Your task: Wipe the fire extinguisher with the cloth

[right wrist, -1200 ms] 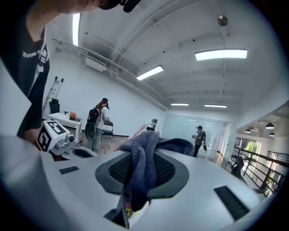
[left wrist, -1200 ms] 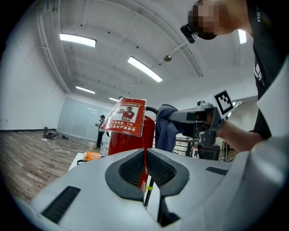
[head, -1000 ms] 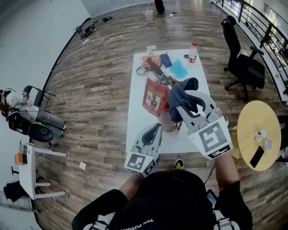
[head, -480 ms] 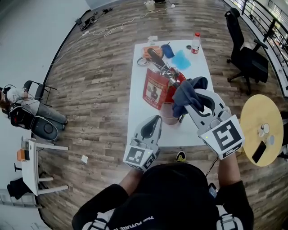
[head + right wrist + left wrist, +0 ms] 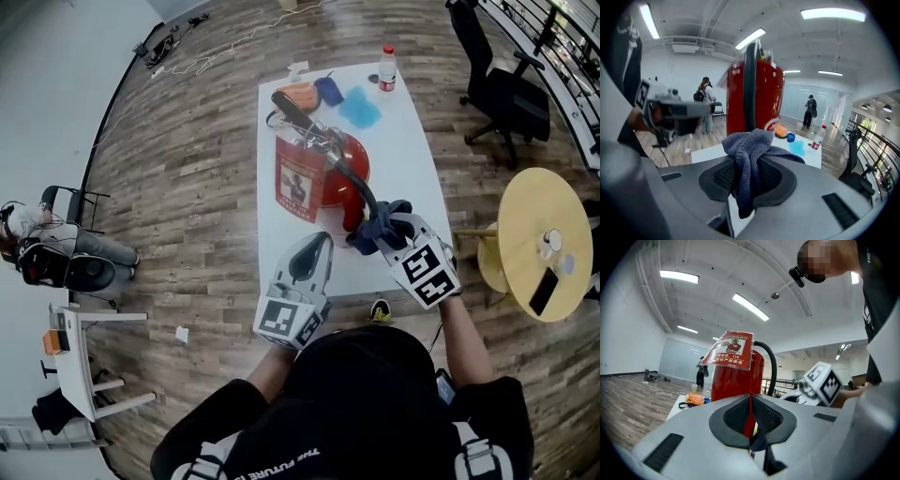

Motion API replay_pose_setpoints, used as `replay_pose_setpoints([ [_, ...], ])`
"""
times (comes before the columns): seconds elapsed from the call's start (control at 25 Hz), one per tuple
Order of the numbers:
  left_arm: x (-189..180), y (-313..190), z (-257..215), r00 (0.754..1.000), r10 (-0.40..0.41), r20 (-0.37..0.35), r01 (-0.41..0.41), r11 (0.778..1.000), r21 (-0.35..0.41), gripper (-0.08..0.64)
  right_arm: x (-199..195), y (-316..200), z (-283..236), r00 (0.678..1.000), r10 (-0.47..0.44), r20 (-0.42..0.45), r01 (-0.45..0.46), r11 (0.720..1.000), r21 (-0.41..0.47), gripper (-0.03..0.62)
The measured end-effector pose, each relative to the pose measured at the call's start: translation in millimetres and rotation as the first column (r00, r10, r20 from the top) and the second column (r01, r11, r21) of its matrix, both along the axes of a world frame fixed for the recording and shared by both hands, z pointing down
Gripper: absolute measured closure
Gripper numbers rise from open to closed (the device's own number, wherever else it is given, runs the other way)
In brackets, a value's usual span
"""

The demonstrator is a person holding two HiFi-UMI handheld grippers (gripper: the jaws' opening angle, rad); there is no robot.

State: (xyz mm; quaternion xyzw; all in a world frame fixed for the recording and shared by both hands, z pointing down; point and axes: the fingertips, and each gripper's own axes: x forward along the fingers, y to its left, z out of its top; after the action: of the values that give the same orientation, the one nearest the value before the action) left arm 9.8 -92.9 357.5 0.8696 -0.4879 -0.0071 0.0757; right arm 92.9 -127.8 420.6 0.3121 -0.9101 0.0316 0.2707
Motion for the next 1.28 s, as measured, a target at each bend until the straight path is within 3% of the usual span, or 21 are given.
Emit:
replay_pose_setpoints([
  [0.08,-2,1,-1,1.000,-0.010,0.004,0.010,1.000,-0.006,0.528,0,-9,46,0.999,0.027,-0.023,-0.028,0.999,-0.042,0.503],
  [0.16,-5,3,-1,1.000,-0.022,0.007,0.022,1.000,-0.010,0.528,3,-14,67,0.998,0.044,0.053,-0.039,0.995,-0.090,0.497],
  [0.36,-12,1,5,0.999,-0.048,0.019,0.048,0.999,-0.019,0.528,6,-17,68,0.978,0.035,0.208,-0.014,0.994,-0.105,0.494],
  [0.64,-16,2,5,0.996,-0.076,0.038,0.077,0.997,-0.022,0.528,13,-16,75,0.911,0.111,0.397,-0.059,0.988,-0.141,0.495],
  [0.72,-16,2,7,0.995,-0.086,0.044,0.087,0.996,-0.024,0.528,14,-13,88,0.917,0.111,0.383,-0.052,0.985,-0.162,0.495],
  [0.88,-10,2,11,0.994,-0.096,0.053,0.098,0.995,-0.033,0.528,14,-2,148,0.964,0.105,0.243,-0.048,0.972,-0.229,0.495],
  [1.04,-1,-1,11,0.992,-0.112,0.065,0.114,0.993,-0.030,0.528,4,-14,182,0.970,0.114,0.216,-0.054,0.963,-0.265,0.495],
  [1.16,4,-2,12,0.989,-0.129,0.068,0.131,0.991,-0.024,0.528,3,-22,191,0.974,0.063,0.217,-0.003,0.963,-0.270,0.490],
  [1.28,6,1,16,0.987,-0.145,0.064,0.147,0.989,-0.023,0.528,15,-33,211,0.990,0.048,0.132,-0.006,0.953,-0.302,0.489],
])
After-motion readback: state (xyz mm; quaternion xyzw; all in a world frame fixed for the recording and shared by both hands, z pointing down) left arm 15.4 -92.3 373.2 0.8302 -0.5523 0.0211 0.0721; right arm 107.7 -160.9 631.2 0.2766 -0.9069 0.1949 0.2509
